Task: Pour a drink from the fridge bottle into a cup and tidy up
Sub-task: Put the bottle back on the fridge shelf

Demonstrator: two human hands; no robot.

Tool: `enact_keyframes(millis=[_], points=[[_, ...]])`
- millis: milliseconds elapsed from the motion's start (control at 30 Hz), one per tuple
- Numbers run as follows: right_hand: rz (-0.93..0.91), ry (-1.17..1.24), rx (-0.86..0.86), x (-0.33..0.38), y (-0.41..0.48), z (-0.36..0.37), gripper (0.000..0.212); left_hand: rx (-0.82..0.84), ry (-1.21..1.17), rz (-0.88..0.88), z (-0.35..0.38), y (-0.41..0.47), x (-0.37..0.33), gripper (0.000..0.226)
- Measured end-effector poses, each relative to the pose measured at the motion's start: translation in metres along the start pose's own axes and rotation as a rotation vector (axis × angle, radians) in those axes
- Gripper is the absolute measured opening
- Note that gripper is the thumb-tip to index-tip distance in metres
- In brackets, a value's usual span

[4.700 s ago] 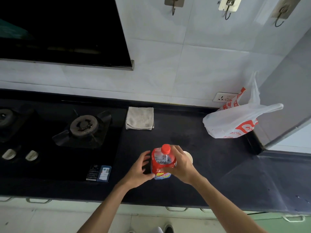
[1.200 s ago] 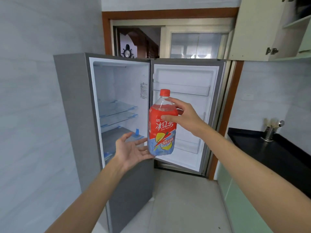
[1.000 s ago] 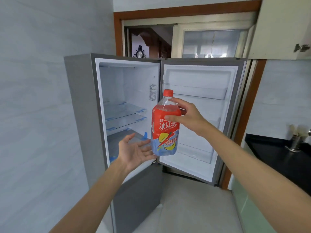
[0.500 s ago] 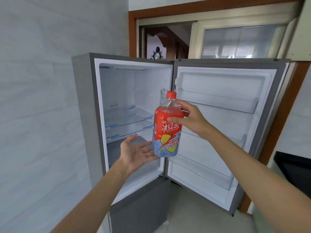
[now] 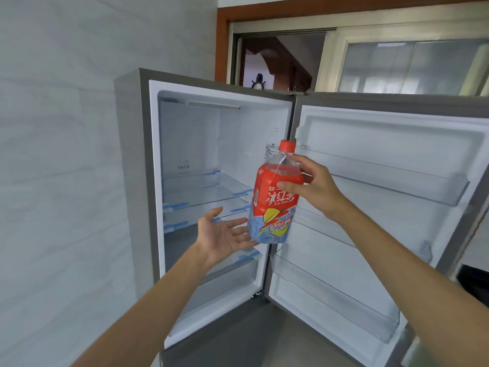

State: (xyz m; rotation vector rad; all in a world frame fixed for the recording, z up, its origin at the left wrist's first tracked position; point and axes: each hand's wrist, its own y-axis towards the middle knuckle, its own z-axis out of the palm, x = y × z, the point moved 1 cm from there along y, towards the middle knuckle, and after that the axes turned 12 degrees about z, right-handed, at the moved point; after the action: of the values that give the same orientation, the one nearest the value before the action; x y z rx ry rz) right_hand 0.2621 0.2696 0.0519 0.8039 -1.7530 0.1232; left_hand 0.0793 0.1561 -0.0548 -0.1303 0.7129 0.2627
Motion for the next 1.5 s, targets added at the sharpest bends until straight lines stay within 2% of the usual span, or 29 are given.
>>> enact_keyframes(millis=[367,467,600,1033,1500], points=[[-0.015,0.01,-0.003,-0.019,0.116,0.039,0.066,-0.008,-0.044,0.035,-0.039,0.096,-0.056,0.072],[-0.038,0.011,-0.005,-0.022,0.139,0.051,0.06,-0.036,-0.038,0.056,-0.051,0.112,-0.069,0.073],[-0.043,-0.001,0.013,-0.03,0.164,0.069,0.063,-0.083,-0.033,0.071,-0.068,0.128,-0.081,0.074],[-0.075,0.093,0.198,-0.053,0.278,0.117,0.073,-0.268,-0.032,0.253,-0.098,0.185,-0.113,0.066],[0.003,0.176,0.371,-0.106,0.398,0.159,0.075,-0.463,-0.037,0.37,-0.131,0.269,-0.129,0.067]])
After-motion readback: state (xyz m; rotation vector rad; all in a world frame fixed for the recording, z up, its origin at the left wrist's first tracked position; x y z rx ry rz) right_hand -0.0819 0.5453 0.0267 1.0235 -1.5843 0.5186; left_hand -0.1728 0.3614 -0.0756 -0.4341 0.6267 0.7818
